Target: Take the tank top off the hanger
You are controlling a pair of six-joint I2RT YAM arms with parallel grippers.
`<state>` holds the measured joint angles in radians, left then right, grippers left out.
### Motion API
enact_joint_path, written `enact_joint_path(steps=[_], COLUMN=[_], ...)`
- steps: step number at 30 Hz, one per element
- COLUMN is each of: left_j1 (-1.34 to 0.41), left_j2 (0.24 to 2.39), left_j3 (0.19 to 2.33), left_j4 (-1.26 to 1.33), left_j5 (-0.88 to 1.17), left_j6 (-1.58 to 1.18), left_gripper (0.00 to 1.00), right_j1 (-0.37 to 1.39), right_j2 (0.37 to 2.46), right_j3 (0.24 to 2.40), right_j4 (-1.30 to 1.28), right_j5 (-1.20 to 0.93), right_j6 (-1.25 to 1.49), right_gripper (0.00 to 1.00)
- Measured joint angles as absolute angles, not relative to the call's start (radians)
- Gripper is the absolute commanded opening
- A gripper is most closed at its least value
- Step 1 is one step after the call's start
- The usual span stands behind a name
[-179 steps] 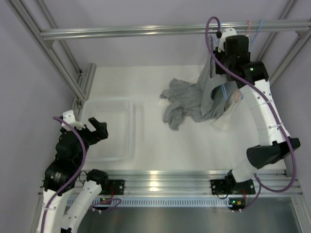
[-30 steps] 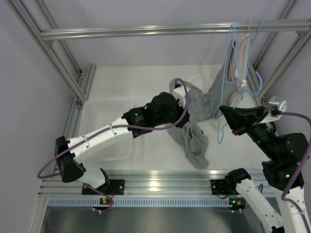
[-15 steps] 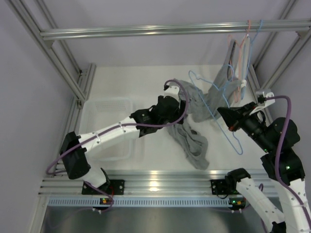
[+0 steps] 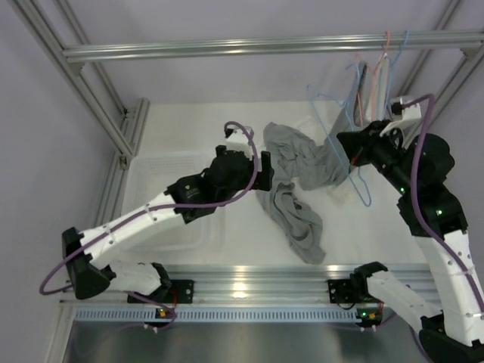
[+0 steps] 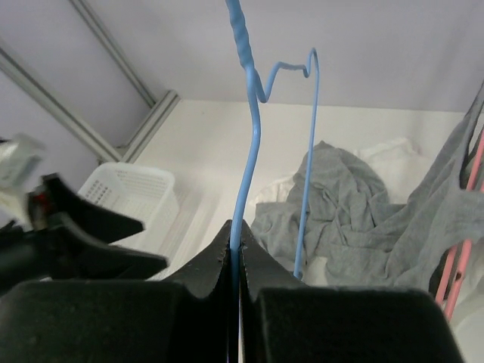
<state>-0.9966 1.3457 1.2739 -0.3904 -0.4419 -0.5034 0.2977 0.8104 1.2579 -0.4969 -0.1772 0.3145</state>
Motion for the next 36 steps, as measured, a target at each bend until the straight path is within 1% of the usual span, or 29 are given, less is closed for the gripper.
enact_joint_path(steps=[7,16,26,36], left_j1=[-0.997,-0.997,-0.997,-0.997], left_j2=[1.101,0.948,0.916,0.914], left_j3=[1.188,1.056,1.011,0.997], left_j4=[-0.459,-0.553,-0.58,-0.586], left_j5=[-0.52,-0.516,-0.517,-0.514], left_j6=[-0.503,-0.496,-0.488,-0.488], left_gripper=[0.99,0.99,0.99,0.99], right_j1=[0.298,0.298,0.282,0.259], right_j2=[1.002,1.19,1.248,1.296], right_j3=[1.393,1.543,1.586,1.523], right_j4=[-0.48,-0.447,-0.426,-0.4], right_j5=[-0.102,-0.041,-0.002,0.019], right_j6=[0.283,0.245,0.228,0.229], right_gripper=[0.0,0.0,0.0,0.0])
